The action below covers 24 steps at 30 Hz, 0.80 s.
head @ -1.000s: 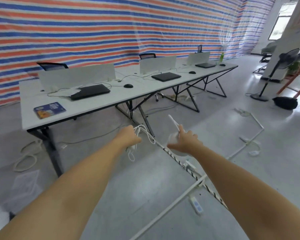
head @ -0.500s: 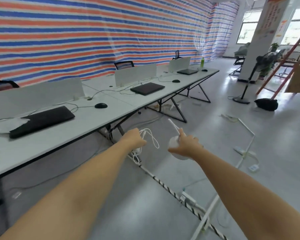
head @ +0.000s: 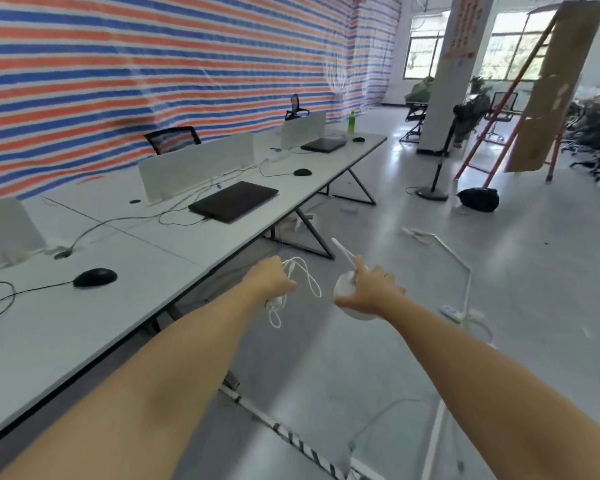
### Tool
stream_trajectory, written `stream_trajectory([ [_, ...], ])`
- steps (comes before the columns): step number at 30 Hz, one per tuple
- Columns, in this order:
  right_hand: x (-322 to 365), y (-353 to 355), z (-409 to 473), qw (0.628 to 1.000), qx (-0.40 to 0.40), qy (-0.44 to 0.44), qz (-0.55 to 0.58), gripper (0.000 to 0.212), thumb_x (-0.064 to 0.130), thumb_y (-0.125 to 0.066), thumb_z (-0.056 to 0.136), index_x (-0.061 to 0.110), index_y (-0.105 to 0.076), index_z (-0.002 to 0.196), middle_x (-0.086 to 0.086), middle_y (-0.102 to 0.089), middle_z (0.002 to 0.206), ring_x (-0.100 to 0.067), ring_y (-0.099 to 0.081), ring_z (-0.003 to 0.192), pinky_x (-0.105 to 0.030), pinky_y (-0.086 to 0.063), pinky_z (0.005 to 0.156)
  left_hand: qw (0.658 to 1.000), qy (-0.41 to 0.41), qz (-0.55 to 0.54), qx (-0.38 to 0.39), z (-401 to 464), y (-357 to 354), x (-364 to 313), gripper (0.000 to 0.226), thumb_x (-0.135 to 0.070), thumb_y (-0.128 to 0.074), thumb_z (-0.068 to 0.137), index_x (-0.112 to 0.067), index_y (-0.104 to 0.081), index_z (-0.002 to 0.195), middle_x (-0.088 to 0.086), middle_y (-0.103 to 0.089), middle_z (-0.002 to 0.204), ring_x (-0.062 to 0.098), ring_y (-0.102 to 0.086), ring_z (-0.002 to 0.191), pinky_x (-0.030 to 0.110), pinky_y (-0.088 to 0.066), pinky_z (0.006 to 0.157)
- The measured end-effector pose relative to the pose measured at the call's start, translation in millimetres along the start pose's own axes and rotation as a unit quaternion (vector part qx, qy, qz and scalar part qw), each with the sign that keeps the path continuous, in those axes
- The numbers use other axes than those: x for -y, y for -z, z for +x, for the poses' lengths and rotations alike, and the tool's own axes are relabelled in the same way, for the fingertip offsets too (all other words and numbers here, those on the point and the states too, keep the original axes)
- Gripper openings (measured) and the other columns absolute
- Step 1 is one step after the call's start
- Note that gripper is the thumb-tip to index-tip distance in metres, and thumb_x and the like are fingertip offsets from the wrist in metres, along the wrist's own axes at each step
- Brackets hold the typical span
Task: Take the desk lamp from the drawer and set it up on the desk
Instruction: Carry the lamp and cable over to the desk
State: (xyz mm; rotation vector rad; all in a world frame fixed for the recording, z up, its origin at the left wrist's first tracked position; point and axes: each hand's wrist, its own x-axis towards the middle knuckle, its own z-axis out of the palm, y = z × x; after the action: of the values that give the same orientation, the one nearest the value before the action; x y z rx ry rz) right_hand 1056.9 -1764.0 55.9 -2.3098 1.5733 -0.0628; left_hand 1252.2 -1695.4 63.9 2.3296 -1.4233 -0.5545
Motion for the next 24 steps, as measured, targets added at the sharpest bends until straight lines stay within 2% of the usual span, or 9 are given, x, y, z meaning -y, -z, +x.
stream_trajectory([
  [4, -21.4, 23.1, 103.9, 1.0, 0.004, -0.01, 0.006, 0.105, 0.064, -0.064, 0.066, 0.032, -0.007, 0.148, -0.012, -0.042, 0.133, -0.037, -0.04, 0.124, -0.054, -0.042, 0.096, 1.0, 0.003, -0.02, -0.007, 108.6, 0.4, -28.3, 0.024, -0.025, -0.062, 0.076, -0.011, -0.049, 0.09, 0.008, -0.055, 0.089, 0.025, -0.054, 0.08, 0.032, -0.042, 0.066],
  [11, -45.9, 53.2, 233.4, 1.0, 0.015, -0.017, 0.003, 0.105, 0.065, -0.063, 0.064, 0.032, -0.008, 0.148, -0.013, -0.041, 0.134, -0.037, -0.04, 0.124, -0.054, -0.041, 0.096, 1.0, -0.004, 0.001, 0.004, 233.9, -3.0, -76.2, 0.024, -0.026, -0.062, 0.079, -0.011, -0.046, 0.088, 0.005, -0.052, 0.081, 0.025, -0.054, 0.08, 0.033, -0.039, 0.066],
  [14, -49.3, 60.4, 289.3, 1.0, 0.02, -0.014, 0.007, 0.108, 0.065, -0.063, 0.065, 0.031, -0.004, 0.15, -0.013, -0.04, 0.137, -0.037, -0.038, 0.127, -0.054, -0.04, 0.097, 1.0, 0.001, -0.007, 0.006, 290.0, -2.3, -89.4, 0.028, -0.025, -0.063, 0.08, -0.007, -0.049, 0.097, 0.016, -0.058, 0.101, 0.033, -0.059, 0.098, 0.033, -0.039, 0.069],
  [17, -54.9, 64.4, 350.5, 1.0, 0.021, -0.011, 0.001, 0.107, 0.064, -0.063, 0.066, 0.032, -0.004, 0.15, -0.012, -0.04, 0.136, -0.037, -0.037, 0.127, -0.054, -0.04, 0.097, 1.0, -0.005, 0.001, 0.01, 355.7, -6.0, -100.5, 0.026, -0.025, -0.062, 0.08, -0.009, -0.044, 0.091, 0.02, -0.059, 0.108, 0.032, -0.057, 0.09, 0.032, -0.037, 0.067],
  [22, -69.5, 82.9, 476.2, 1.0, 0.011, -0.004, 0.006, 0.11, 0.066, -0.063, 0.062, 0.033, -0.004, 0.149, -0.014, -0.042, 0.131, -0.039, -0.041, 0.122, -0.055, -0.042, 0.096, 1.0, -0.023, -0.01, 0.014, 478.6, -8.9, -127.8, 0.019, -0.021, -0.06, 0.08, -0.012, -0.043, 0.081, 0.004, -0.049, 0.076, 0.023, -0.048, 0.076, 0.029, -0.036, 0.063],
  [24, -73.3, 99.2, 530.1, 1.0, 0.009, -0.015, 0.009, 0.112, 0.068, -0.064, 0.06, 0.034, -0.004, 0.148, -0.015, -0.043, 0.133, -0.04, -0.041, 0.122, -0.055, -0.042, 0.096, 0.999, -0.027, -0.012, 0.02, 529.5, -3.4, -141.1, 0.021, -0.021, -0.061, 0.079, -0.015, -0.042, 0.075, 0.001, -0.045, 0.071, 0.022, -0.048, 0.074, 0.029, -0.035, 0.057],
])
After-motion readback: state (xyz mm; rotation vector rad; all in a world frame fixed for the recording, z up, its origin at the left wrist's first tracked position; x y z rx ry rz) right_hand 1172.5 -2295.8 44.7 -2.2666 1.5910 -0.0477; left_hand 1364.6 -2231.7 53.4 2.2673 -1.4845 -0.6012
